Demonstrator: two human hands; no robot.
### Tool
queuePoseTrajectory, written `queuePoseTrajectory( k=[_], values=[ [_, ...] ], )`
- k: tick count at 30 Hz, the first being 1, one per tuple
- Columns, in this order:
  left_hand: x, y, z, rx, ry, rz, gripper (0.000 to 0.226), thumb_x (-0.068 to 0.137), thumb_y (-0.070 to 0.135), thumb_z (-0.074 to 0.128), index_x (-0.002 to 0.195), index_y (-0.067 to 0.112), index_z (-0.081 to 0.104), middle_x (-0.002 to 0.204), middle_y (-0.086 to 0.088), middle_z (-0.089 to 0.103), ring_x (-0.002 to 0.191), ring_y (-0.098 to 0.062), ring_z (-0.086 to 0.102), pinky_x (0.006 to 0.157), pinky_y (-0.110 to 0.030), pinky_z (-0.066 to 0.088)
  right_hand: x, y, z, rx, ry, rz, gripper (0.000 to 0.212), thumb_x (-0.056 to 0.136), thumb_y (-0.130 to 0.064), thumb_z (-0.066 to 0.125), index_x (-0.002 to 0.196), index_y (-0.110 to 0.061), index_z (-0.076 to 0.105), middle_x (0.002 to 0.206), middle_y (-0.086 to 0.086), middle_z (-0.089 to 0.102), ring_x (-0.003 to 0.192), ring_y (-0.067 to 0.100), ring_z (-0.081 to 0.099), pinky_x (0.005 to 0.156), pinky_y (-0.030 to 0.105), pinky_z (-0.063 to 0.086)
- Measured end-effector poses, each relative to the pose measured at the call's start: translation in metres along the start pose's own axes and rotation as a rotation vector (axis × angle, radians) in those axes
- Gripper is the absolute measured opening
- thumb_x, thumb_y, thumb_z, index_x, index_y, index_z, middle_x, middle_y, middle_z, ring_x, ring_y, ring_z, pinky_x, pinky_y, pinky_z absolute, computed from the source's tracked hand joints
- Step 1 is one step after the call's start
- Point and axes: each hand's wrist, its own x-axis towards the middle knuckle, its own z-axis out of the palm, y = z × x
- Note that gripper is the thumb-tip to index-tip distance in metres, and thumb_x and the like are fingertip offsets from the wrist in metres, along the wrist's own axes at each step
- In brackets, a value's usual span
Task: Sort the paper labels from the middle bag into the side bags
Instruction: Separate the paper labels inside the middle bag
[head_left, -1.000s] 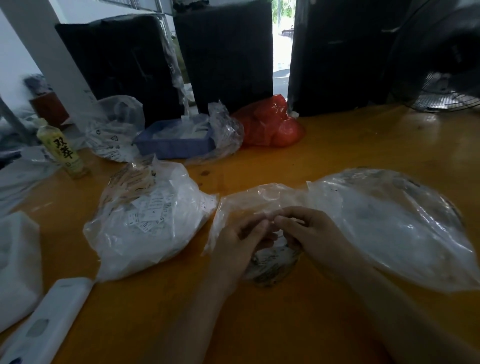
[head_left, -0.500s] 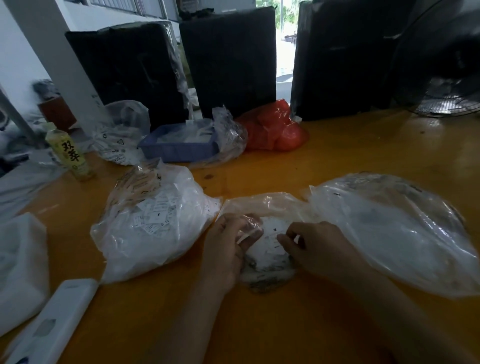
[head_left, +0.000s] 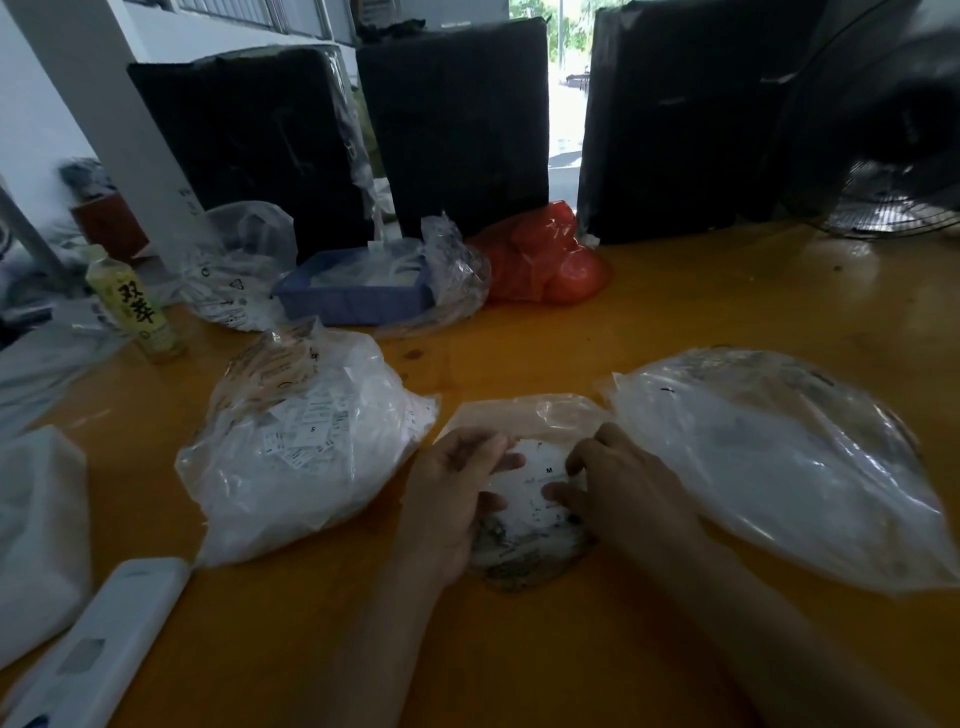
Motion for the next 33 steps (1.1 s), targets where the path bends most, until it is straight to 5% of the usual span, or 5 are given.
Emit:
queuePoseTrajectory(
  k=[7,20,24,28,33],
  values=[
    [0.002,-0.003,-0.001,-0.149,-0.013,-0.007,0.022,0.097,0.001,0.069,0.118,-0.003,0.065,0.110,-0.020,0.078,0.103,-0.033,0.077,0.078,-0.022,0.061,-0.001,0.010,-0.005,0.358,0.111,0.045,0.021,0.093,-0.032,0.069,0.083,-0.036,0.051,0.089,-0.015,0.060,0.075,0.002,0.058,0.061,0.017,0.046],
    [0.002,-0.005,0.002,-0.015,-0.062,0.028,0.023,0.096,0.028,0.071,0.111,0.012,0.079,0.113,-0.007,0.080,0.105,-0.024,0.077,0.081,-0.024,0.061,-0.005,0.003,-0.024,0.984,0.270,0.059,0.002,0.103,-0.022,0.056,0.103,-0.025,0.056,0.092,-0.002,0.067,0.067,0.013,0.072,0.058,0.025,0.058],
    [0.001,-0.006,0.002,-0.090,-0.070,0.026,0.062,0.071,0.044,0.086,0.120,0.011,0.066,0.109,-0.013,0.080,0.104,-0.030,0.078,0.086,-0.027,0.062,-0.007,0.001,-0.024,0.873,0.231,-0.003,0.006,0.101,-0.024,0.059,0.106,-0.026,0.058,0.079,-0.004,0.072,0.064,0.011,0.070,0.059,0.027,0.059],
    [0.000,-0.009,0.001,-0.096,-0.099,0.051,0.033,0.071,0.042,0.088,0.096,0.021,0.082,0.109,-0.011,0.080,0.109,-0.027,0.076,0.089,-0.025,0.060,-0.008,0.000,-0.023,0.815,0.246,-0.053,0.011,0.099,-0.024,0.063,0.103,-0.032,0.060,0.077,-0.010,0.071,0.066,0.003,0.069,0.062,0.023,0.058],
    [-0.001,-0.012,0.000,0.068,-0.111,0.083,0.019,0.089,0.027,0.082,0.105,0.018,0.082,0.111,-0.004,0.080,0.109,-0.022,0.076,0.094,-0.031,0.061,-0.010,-0.003,-0.023,0.702,0.287,-0.097,0.011,0.099,-0.022,0.063,0.106,-0.030,0.061,0.077,-0.010,0.069,0.067,-0.002,0.068,0.059,0.016,0.055]
  ],
)
